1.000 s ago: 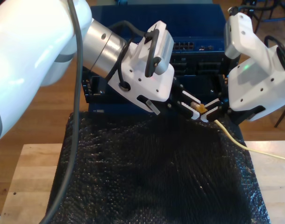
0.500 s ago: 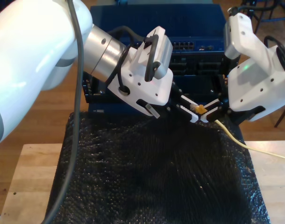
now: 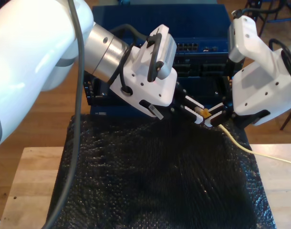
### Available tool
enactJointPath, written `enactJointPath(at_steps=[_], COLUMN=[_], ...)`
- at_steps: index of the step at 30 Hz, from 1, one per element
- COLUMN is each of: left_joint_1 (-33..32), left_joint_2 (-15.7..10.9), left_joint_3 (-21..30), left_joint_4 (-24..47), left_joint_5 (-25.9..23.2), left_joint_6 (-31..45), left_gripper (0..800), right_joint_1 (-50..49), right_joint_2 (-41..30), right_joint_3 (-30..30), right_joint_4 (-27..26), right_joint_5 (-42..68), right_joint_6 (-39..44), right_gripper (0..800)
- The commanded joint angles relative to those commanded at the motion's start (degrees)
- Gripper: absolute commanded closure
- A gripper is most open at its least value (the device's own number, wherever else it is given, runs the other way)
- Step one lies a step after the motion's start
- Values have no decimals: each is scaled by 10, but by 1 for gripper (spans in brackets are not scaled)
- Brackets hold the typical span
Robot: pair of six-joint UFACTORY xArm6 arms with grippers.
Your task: Grab the cable and plug it in
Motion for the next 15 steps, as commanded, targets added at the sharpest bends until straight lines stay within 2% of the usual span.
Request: enactJointPath(at_steps=[15], left_joint_1=[-1], left_joint_2=[0], left_joint_3=[2], left_joint_4=[1], left_joint_5=[-1], left_joint_6=[0], left_gripper=[631], right_joint_1=[0], right_joint_2=[0], right_joint_3=[0], right_joint_4=[0], right_joint_5=[0], right_joint_6=[0], right_gripper=[796])
